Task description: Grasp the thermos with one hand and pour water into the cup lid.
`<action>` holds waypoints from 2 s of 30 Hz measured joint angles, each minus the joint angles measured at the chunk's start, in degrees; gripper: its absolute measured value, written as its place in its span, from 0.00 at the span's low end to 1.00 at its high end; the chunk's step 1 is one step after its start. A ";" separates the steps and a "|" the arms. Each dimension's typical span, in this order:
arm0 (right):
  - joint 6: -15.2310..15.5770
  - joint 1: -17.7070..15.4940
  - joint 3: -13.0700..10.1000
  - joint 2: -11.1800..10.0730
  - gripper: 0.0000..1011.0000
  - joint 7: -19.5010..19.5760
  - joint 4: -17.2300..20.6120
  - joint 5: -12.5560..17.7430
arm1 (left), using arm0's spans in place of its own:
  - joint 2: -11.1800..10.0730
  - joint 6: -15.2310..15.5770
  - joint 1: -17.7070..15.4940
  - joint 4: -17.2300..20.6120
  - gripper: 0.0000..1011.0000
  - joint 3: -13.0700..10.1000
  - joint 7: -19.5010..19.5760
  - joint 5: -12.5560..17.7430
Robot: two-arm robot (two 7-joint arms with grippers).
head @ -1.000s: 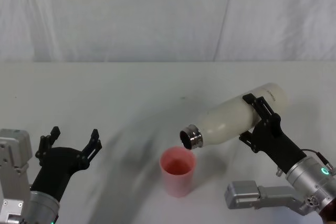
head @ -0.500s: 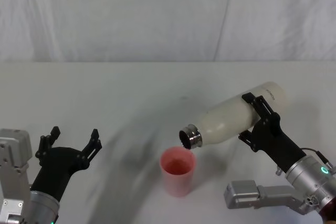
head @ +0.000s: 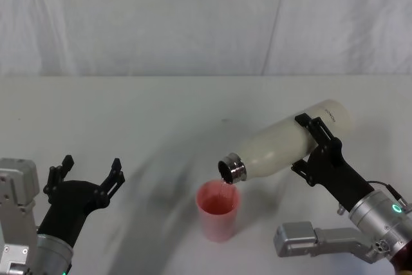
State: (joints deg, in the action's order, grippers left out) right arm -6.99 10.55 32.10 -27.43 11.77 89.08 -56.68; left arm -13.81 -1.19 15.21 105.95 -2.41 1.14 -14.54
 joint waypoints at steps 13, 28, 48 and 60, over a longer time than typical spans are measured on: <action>0.11 -0.20 0.09 -0.07 0.94 0.03 -0.03 -0.15 | 0.00 0.00 0.00 0.00 0.99 0.00 0.00 0.00; 0.20 -0.22 0.19 0.01 0.94 0.04 -0.04 -0.14 | 0.00 0.00 0.00 0.00 0.99 0.00 0.00 0.00; 0.25 -0.11 0.26 0.00 0.94 0.12 -0.10 -0.28 | 0.00 0.00 0.00 0.00 0.99 0.00 0.00 0.00; 0.40 -0.01 0.45 0.01 0.94 0.12 -0.06 -0.48 | 0.00 0.00 0.00 0.00 0.99 0.00 0.00 0.00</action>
State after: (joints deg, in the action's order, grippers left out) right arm -6.59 10.53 32.55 -27.42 11.90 89.02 -57.17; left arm -13.81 -1.19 15.21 105.95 -2.41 1.14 -14.54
